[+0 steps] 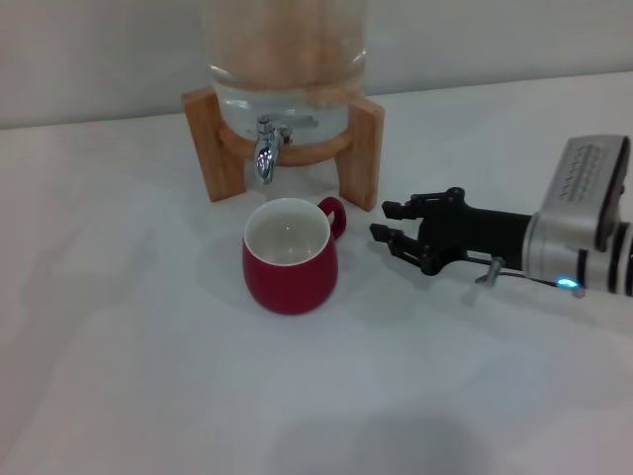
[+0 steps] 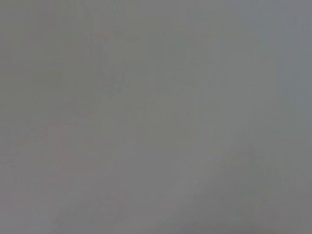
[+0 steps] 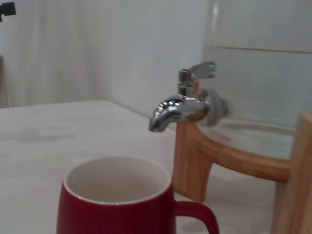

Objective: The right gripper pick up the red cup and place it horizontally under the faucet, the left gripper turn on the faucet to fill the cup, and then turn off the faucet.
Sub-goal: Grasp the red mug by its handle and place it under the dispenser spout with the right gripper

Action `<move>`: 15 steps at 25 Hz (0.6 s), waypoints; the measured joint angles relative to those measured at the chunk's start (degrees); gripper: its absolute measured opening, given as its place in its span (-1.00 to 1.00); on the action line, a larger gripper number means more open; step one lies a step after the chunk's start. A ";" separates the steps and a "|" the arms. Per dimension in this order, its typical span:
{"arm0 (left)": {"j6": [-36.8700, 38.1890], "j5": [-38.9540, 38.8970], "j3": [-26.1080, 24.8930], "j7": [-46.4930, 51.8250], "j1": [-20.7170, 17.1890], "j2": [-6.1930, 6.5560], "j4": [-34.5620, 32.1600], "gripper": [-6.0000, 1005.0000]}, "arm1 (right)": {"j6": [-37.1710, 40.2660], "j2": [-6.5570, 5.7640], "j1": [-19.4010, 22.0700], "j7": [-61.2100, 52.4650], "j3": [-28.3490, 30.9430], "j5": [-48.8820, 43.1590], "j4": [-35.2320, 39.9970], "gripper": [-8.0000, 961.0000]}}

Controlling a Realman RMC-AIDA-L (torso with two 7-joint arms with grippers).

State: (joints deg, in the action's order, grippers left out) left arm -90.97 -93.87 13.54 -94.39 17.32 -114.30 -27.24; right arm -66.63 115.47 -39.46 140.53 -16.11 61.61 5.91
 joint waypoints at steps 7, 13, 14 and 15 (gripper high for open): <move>0.04 0.00 0.00 -0.10 0.30 0.08 0.00 0.69 | -8.11 0.38 3.24 -8.41 -5.31 0.17 9.52 -0.36; 0.75 -0.01 0.18 -0.12 0.72 -0.05 0.00 0.69 | -12.24 0.52 5.37 -11.89 -8.30 0.60 13.10 -0.36; 0.85 -0.01 0.28 -0.11 0.75 -0.05 0.00 0.69 | -12.74 0.55 5.53 -11.98 -8.41 0.60 13.18 -0.36; 0.89 -0.02 0.31 -0.10 0.80 -0.05 0.00 0.69 | -13.11 0.55 5.63 -12.11 -8.46 0.59 13.20 -0.36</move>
State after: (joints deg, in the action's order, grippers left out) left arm -90.08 -93.89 13.85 -94.49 18.12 -114.35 -27.25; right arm -79.74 116.02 -33.83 128.42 -24.56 62.20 19.11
